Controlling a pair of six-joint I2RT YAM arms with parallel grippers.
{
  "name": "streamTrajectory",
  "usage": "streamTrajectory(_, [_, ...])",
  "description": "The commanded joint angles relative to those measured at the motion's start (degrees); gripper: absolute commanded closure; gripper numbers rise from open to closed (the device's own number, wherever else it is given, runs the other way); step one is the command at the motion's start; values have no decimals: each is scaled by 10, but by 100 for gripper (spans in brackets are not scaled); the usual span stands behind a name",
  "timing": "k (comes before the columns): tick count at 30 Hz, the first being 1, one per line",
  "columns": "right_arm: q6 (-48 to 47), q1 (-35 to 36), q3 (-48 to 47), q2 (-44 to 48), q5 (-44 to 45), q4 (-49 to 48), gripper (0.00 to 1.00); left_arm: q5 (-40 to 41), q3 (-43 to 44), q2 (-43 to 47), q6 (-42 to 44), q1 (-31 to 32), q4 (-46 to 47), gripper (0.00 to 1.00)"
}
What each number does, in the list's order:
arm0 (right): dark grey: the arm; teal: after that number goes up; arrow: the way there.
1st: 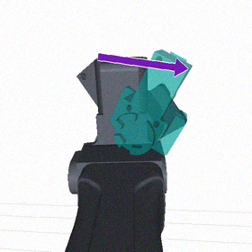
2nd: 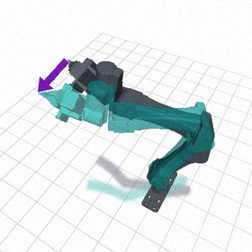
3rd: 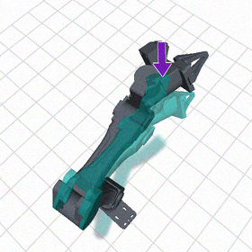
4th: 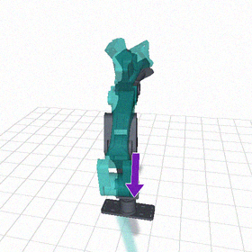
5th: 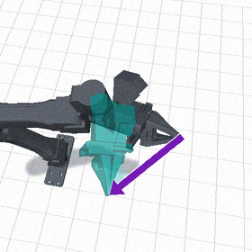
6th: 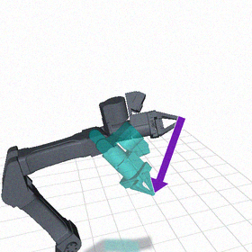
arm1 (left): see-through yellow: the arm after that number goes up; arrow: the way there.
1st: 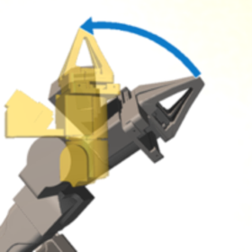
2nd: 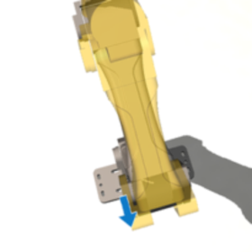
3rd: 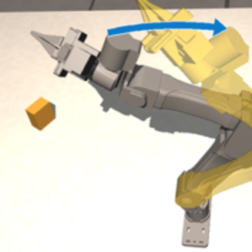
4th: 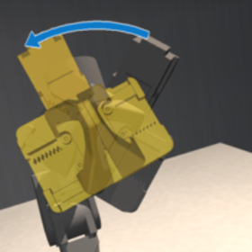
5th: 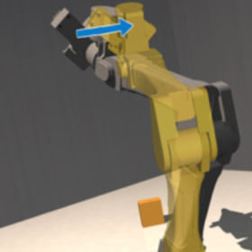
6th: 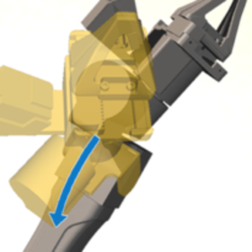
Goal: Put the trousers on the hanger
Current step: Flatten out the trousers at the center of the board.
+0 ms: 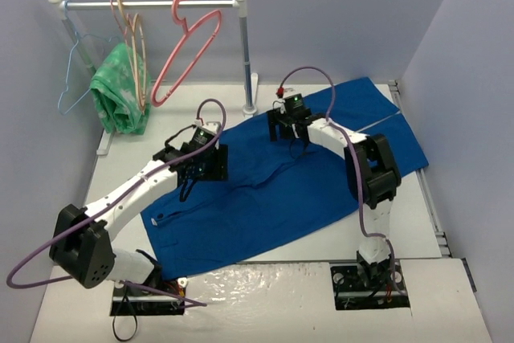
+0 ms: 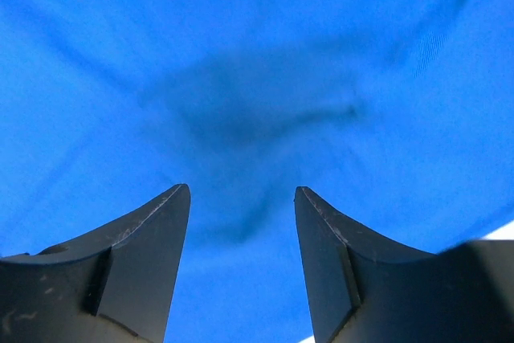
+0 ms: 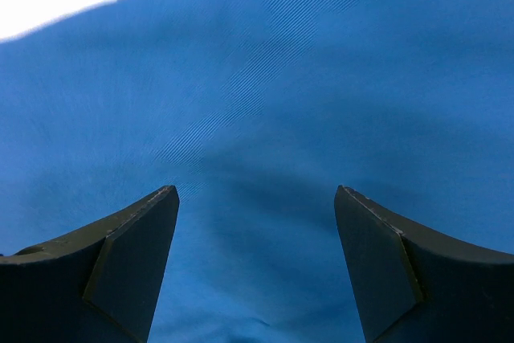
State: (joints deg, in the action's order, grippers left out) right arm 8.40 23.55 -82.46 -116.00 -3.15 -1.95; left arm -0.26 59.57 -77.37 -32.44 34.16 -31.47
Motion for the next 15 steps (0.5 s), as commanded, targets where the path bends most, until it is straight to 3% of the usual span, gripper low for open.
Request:
streamTrajectory(1, [3,14,35,-12,0,-14,25,38,38,-22,17,-35,10,48])
streamTrajectory(15, [134,16,253,60,65,90,23,29,87,-115,8,-96,39,48])
